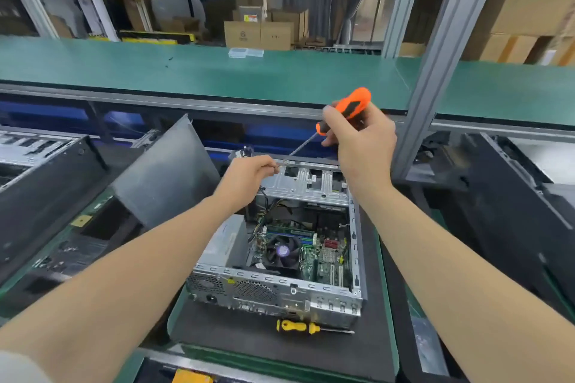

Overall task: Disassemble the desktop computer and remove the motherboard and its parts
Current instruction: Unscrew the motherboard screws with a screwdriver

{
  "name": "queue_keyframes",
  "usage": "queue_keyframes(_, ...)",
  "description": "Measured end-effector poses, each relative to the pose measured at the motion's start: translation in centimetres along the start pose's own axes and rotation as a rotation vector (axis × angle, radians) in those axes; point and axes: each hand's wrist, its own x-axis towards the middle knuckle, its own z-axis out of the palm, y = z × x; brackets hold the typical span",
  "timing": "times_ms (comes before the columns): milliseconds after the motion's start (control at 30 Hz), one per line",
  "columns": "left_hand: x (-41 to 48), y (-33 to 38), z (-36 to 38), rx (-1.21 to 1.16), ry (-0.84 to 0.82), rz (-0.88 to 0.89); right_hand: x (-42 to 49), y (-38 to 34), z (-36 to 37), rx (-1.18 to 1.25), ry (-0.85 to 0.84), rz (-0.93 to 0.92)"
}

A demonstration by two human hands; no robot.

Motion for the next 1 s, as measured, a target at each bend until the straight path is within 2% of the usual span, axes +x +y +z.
queue_keyframes(267, 3.9, -4.8, 0.5, -0.278, -0.187, -0.013, 4.4, 0.2, 8.5, -0.421, -0.136, -0.330)
queue_keyframes(633, 4.9, -8.4, 1.0, -0.280, -0.265, 0.041, 6.3, 2.5, 11.2, -0.546, -0.210, -0.343)
queue_keyframes(800, 4.0, -8.0, 0.8, -0.138, -0.161, 0.039, 6.7, 3.6, 11.1, -0.547, -0.258, -0.308)
queue_keyframes(867, 2.6, -7.5, 0.3, -0.109, -0.145, 0.197, 6.6, 4.3, 11.2, -0.544, -0.301, -0.286)
queue_keyframes(933, 1.2, -6.9, 0.4, 0.066, -0.356, 0.469, 6.5, 4.9, 11.3, -0.556, -0.348, -0.263)
queue_keyframes(967, 0.7, -6.7, 0.9, 0.167, -0.514, 0.543, 6.4, 5.2, 11.4, -0.563, -0.372, -0.256)
queue_keyframes(1000, 0.4, -6.5, 1.7, 0.260, -0.673, 0.533, 6.4, 5.4, 11.5, -0.569, -0.394, -0.253)
